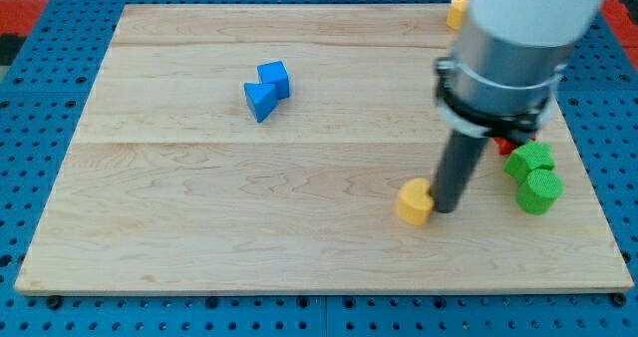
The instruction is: Slide the yellow hexagon to the yellow heart
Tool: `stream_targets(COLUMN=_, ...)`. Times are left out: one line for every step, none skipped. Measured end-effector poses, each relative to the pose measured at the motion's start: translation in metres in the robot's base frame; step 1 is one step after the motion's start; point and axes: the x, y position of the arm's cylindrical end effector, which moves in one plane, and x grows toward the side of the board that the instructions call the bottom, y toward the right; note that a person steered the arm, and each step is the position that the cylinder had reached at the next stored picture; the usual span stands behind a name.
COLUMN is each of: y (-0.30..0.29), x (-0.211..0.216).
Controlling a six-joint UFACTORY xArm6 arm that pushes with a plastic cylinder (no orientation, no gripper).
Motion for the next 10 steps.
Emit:
stream_targets(y=-0.059, x=0.0)
stream_targets(y=-0.105, x=0.0)
stream_targets(y=-0.107, x=-0.04)
stream_targets(y=-0.104, x=-0.104)
stream_targets(y=-0.084, x=-0.15)
stream_targets(y=-0.035, x=-0.186)
stream_targets(y=0.034, x=-0.231)
stream_targets(y=0.102, x=-0.273)
stream_targets(y=0.171, x=-0.304)
stream_targets(y=0.175, x=-0.338)
